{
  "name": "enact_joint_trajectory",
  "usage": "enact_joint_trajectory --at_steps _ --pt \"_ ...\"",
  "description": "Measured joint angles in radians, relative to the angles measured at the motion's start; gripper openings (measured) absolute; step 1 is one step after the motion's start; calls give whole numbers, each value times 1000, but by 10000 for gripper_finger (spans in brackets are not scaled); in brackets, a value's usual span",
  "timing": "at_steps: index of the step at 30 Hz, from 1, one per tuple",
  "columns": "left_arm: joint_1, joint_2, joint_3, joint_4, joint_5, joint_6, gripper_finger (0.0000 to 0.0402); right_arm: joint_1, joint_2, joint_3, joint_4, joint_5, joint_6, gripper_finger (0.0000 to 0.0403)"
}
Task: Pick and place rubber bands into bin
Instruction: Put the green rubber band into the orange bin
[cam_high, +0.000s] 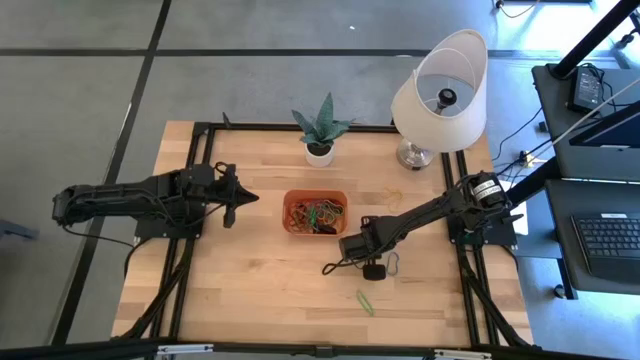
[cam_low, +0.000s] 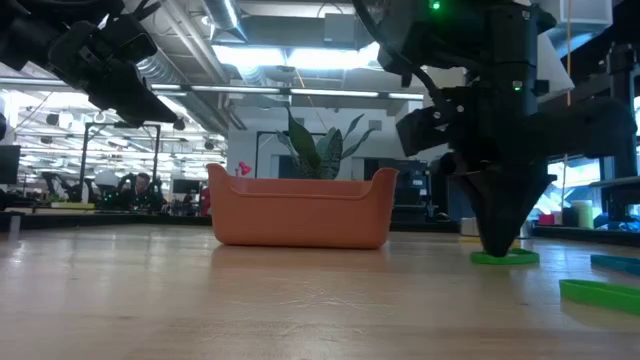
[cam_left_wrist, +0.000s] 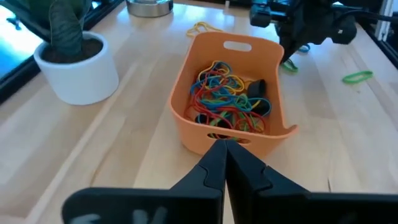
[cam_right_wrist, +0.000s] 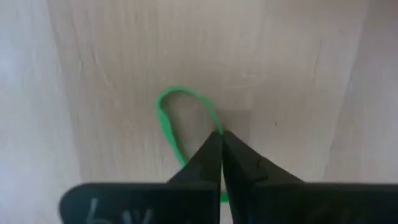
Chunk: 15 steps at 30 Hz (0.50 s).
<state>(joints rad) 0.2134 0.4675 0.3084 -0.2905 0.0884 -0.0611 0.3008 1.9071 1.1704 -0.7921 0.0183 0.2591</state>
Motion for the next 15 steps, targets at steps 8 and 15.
enact_joint_trajectory --at_steps 8,15 --pt "-3 1 0 0 -5 -40 5 -5 -131 177 -200 57 55 4" --pt "-3 1 0 12 -20 -19 5 -57 -144 435 -227 220 -1 2"
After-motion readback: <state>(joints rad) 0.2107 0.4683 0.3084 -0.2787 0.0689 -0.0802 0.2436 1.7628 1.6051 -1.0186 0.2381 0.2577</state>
